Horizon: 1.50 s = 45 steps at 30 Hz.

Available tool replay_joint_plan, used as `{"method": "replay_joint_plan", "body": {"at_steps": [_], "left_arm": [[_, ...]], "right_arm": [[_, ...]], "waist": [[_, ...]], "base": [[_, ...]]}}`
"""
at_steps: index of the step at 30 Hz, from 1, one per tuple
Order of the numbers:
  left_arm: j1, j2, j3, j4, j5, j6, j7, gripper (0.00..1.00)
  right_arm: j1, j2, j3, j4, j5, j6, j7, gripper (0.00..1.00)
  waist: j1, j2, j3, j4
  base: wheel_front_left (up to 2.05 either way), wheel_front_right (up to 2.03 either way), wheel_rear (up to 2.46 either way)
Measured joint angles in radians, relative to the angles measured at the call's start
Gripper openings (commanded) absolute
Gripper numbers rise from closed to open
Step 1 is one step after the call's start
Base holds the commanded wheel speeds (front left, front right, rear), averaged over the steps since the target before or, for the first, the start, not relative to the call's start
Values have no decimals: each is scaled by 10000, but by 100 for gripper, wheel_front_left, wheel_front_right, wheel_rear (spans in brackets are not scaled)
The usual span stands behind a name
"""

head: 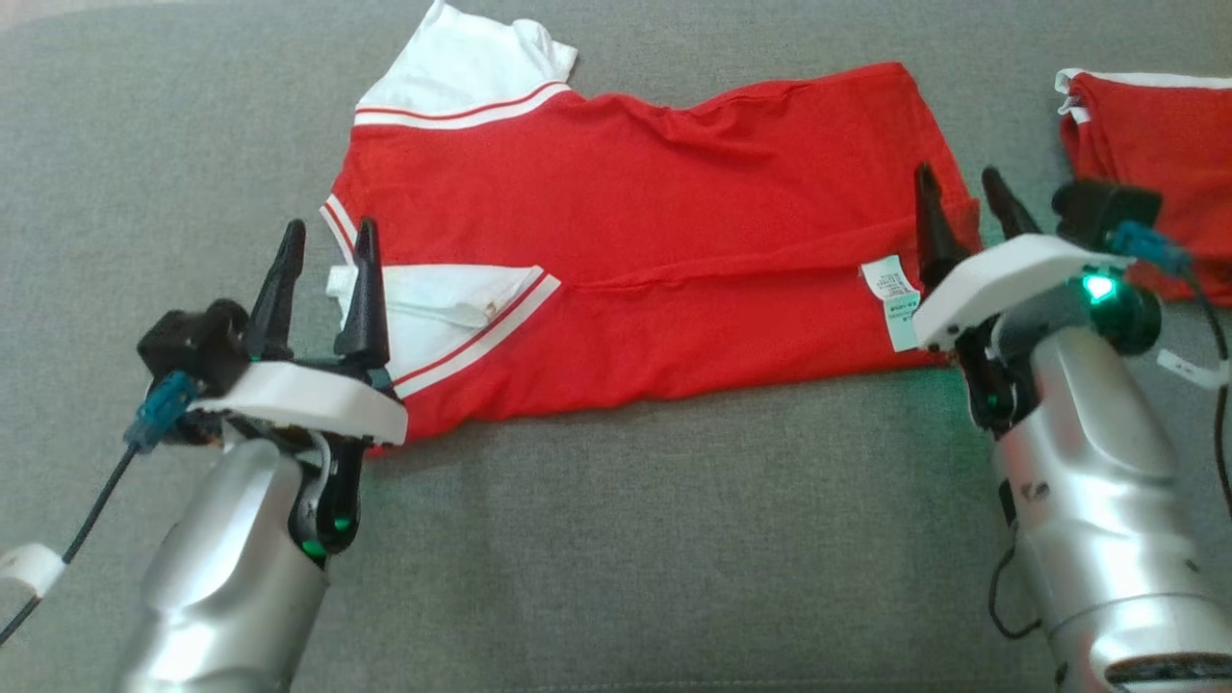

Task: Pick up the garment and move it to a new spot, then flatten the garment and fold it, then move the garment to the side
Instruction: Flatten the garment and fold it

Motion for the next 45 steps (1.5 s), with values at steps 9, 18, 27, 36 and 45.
{"method": "replay_joint_plan", "body": {"at_steps": [9, 18, 27, 36, 45], "left_arm": [[818, 272, -58, -999, -21, 13, 343, 100], [3337, 794, -79, -2466, -587, 750, 1237, 100], [3633, 690, 40, -2617, -1298, 1003, 1783, 100], [3213, 439, 102, -1791, -1776, 993, 2190, 96], [3088, 364, 65, -1515, -1806, 830, 2115, 0]], "right_arm": [[65, -21, -424, -186, -834, 0, -612, 100], [2335, -17, -978, -1728, -1519, 0, -276, 100], [2844, 0, -903, -2828, -1283, 0, 230, 100], [2841, 0, -660, -3110, -1189, 0, 811, 100], [2842, 0, -631, -2671, -1273, 0, 1616, 100]], "waist": [[-2, 0, -445, 6], [-2, 0, -624, 8], [-1, 0, -347, -118], [0, 0, -14, -334], [-1, 0, -50, -190]], "base": [[0, 0, 0], [0, 0, 0], [0, 0, 0], [0, 0, 0], [0, 0, 0]]}}
